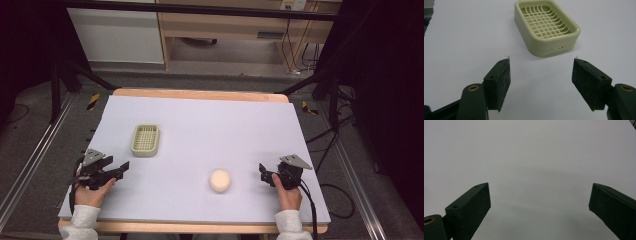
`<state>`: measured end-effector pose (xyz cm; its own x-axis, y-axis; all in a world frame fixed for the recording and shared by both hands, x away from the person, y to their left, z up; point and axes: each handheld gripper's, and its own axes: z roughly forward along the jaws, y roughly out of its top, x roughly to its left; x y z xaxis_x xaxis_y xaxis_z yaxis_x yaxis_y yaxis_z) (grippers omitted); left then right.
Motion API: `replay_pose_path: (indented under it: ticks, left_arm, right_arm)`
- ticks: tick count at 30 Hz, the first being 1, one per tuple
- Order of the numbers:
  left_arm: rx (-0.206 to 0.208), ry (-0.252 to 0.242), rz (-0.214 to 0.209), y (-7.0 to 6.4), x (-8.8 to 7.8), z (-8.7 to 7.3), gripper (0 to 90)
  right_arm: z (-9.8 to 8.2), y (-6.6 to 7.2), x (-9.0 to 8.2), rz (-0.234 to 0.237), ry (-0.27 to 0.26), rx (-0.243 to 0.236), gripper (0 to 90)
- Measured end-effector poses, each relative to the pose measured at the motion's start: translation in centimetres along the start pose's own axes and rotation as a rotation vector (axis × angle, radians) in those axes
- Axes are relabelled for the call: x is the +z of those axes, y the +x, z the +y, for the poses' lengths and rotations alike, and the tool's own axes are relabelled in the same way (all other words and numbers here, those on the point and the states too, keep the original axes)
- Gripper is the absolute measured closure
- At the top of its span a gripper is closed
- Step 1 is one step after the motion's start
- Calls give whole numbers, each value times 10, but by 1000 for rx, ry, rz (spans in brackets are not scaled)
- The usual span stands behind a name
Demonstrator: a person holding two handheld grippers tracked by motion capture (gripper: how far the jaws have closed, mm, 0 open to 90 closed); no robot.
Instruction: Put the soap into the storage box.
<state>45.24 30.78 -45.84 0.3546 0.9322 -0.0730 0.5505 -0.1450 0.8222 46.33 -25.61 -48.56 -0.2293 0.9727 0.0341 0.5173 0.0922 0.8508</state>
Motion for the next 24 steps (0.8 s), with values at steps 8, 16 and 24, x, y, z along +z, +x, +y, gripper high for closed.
replay_pose_path:
  ticks: [8, 16, 24]
  left_arm:
    - [-3, 0, -14, -2, -1, 2, 315]
    - [16, -2, -23, -6, -1, 4, 312]
    - [36, -4, -34, -13, -1, 7, 303]
  right_arm:
    - [0, 0, 0, -8, 0, -2, 41]
    - [0, 0, 0, -11, 1, -9, 41]
    - [0, 1, 1, -9, 5, -16, 41]
